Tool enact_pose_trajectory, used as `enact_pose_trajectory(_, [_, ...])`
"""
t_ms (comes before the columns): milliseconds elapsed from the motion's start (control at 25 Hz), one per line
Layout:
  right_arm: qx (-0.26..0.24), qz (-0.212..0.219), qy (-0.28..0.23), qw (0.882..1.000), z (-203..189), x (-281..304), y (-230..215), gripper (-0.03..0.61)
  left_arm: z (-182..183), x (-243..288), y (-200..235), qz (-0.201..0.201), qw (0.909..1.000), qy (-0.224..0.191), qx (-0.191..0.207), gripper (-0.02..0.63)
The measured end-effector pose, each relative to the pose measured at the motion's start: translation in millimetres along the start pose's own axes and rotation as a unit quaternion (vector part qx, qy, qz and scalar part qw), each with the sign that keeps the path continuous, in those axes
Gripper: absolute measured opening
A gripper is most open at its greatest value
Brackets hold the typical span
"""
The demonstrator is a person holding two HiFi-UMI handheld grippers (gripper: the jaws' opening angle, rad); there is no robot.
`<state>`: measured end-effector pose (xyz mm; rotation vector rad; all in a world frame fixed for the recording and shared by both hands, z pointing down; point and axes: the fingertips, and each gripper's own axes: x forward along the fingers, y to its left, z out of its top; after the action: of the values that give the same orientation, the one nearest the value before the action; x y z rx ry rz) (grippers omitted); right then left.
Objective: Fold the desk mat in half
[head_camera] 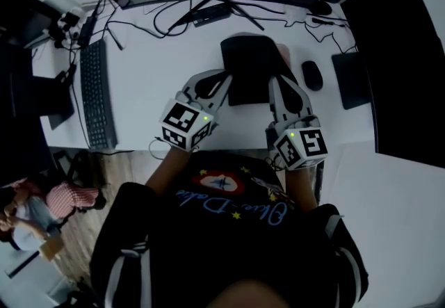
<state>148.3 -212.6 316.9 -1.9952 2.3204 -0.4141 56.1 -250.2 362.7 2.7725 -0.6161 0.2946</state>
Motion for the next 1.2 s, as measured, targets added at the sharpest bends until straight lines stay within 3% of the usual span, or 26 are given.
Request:
enact_pose_trajectory(240, [-0.006,0.068,0.010,0.998,-2,33,42,0.000,7,-48,26,0.058,0.9979,-0.024,0.018,0.006])
enact_pose_trajectory(480, [-0.011,0.104,0.021,0.994,-6,51,66,0.000,10,-75,41,0.102,0.9941,-0.031,0.017,0.006])
enact_pose_trajectory(1200, [-0.014,0.113,0.044,0.992,-15,57,73,0.000,9,-83,48,0.115,0.9929,-0.029,0.008,0.006])
